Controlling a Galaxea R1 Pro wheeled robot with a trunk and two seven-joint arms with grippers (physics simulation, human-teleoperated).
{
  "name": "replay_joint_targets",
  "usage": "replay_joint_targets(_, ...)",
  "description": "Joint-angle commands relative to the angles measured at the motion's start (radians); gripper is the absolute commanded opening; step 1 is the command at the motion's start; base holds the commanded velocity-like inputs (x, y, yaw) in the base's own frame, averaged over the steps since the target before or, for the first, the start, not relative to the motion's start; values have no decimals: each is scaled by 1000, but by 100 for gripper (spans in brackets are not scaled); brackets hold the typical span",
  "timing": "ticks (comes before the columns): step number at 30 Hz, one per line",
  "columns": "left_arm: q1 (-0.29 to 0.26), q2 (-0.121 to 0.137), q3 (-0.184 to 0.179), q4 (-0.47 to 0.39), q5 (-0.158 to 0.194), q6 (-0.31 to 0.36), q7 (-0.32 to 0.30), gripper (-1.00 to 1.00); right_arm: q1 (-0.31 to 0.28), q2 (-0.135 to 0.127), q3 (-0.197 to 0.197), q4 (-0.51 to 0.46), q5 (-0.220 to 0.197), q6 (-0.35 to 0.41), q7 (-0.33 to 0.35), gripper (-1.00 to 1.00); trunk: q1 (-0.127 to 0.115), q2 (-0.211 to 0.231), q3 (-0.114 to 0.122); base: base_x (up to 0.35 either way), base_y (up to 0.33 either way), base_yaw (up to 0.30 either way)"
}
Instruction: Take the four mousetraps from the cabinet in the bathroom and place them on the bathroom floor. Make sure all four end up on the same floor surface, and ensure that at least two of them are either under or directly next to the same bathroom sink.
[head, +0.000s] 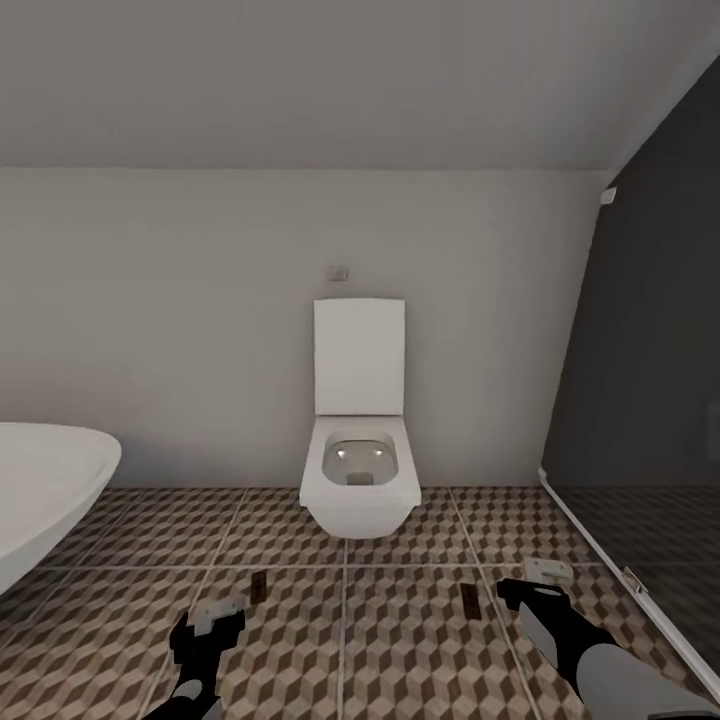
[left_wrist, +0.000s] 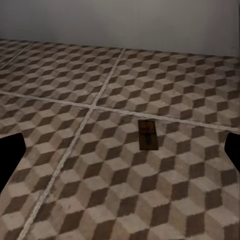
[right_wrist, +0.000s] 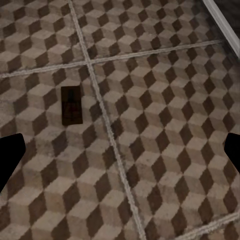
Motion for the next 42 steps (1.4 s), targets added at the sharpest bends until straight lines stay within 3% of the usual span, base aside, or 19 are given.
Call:
replay_joint_targets(1,-1,-1,7,1,-1,-6,-1,100,0,-1,9,-2,-8,7,-6,100,0,0,-1,0,0,0)
replay_joint_targets(42,-1,-1,5,2,-1,-12,-1,100,0,-2,9,-4,-8,7,-6,100,0,0,-1,0,0,0)
